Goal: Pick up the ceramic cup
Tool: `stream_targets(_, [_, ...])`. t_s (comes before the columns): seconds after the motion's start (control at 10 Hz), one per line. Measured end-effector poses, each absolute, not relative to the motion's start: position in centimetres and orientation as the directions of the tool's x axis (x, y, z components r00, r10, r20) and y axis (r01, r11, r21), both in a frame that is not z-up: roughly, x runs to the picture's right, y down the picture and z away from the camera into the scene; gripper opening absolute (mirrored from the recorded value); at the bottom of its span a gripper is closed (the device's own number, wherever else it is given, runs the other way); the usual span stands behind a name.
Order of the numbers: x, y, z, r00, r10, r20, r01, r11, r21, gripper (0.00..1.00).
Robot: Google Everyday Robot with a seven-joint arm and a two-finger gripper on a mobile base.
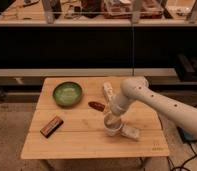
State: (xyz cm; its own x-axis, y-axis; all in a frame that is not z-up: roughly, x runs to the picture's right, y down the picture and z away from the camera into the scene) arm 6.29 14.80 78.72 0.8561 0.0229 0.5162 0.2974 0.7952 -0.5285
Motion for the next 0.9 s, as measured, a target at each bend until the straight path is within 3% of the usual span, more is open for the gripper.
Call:
stream_targets(0.1, [6.0, 14.2, 79.3, 0.846, 0.024, 0.533, 0.299, 0.805, -0.512, 0.18])
stream_targets(0.3, [5.7, 12.9, 78.2, 0.837, 0.045, 0.545, 0.295, 0.802, -0.52, 0.02])
stream_targets(0.6, [5.7, 10.6, 74.5, 0.823, 0.087, 0.562, 0.291, 0.785, -0.547, 0.0])
stream_targets(0.9, [4.5, 6.1, 67.4, 0.739, 0.148, 0.658, 0.298, 0.803, -0.516, 0.0])
